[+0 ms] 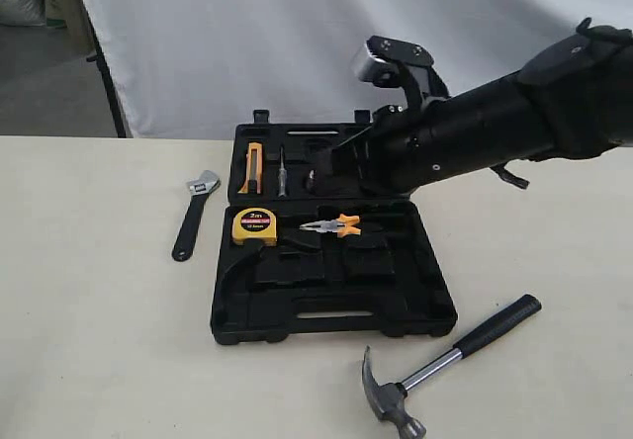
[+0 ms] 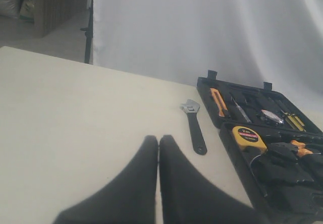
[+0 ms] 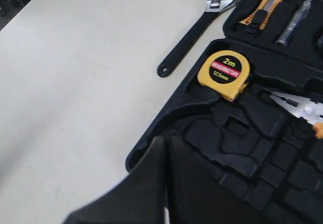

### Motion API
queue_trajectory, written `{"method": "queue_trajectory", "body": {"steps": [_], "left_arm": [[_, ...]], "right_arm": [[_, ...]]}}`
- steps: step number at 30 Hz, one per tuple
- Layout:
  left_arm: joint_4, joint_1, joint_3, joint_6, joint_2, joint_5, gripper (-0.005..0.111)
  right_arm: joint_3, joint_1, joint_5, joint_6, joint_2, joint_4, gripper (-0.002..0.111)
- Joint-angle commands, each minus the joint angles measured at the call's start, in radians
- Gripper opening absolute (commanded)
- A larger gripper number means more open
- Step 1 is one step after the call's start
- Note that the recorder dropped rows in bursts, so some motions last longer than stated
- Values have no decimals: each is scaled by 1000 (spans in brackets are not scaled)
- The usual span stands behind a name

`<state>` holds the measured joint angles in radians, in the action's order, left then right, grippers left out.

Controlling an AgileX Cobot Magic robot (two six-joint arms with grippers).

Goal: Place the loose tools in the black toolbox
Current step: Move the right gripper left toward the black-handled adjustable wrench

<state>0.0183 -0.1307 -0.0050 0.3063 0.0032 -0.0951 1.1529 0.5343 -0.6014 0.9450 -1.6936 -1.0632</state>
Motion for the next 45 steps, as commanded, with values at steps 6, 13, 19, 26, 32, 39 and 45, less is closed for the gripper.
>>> {"method": "queue_trajectory", "body": {"steps": [6,13,19,26,32,39,45], "left_arm": [[4,-25,-3,5,-3,7,1],[4,-25,-3,5,-3,7,1],[4,-25,-3,5,-3,7,1],[4,-25,-3,5,-3,7,1],[4,-25,-3,5,-3,7,1],[4,-25,-3,5,-3,7,1],[4,-25,-3,5,-3,7,1]], "right_arm": [[4,223,234,120,-48,-215,0],[171,390,522,140,-261,-214,0],[415,415,615,140,-499,-218,0],[613,415,623,251,-667,-209,39],[699,412,610,313,-740,-206,59],[801,387,617,350,-827,-212,59],[823,354,611,373,-846,-183,59]]}}
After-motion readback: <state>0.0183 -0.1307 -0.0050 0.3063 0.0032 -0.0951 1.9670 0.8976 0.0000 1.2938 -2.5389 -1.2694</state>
